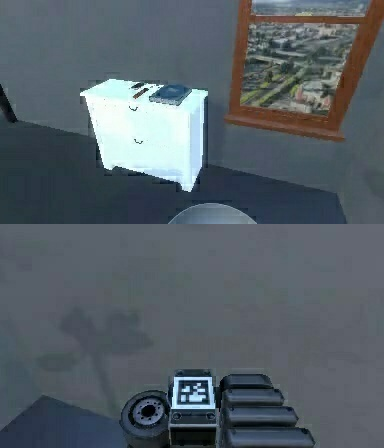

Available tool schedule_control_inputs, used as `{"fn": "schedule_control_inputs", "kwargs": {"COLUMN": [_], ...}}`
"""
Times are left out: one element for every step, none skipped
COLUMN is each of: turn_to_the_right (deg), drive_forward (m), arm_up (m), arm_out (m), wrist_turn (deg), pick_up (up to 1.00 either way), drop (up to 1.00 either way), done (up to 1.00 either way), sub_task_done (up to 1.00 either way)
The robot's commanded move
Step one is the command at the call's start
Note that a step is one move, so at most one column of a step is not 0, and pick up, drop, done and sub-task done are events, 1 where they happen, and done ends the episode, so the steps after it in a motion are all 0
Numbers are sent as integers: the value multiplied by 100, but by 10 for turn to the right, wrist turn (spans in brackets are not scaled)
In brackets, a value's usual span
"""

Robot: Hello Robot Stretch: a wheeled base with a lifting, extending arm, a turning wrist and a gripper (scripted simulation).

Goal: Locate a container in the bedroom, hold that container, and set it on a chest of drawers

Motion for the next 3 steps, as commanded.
{"fn": "schedule_control_inputs", "kwargs": {"turn_to_the_right": [-270,0,-120], "drive_forward": [0,100,0], "arm_up": [0,0,0], "arm_out": [0,0,0], "wrist_turn": [0,0,0], "pick_up": [0,0,0], "drop": [0,0,0], "done": [0,0,0], "sub_task_done": [0,0,0]}}
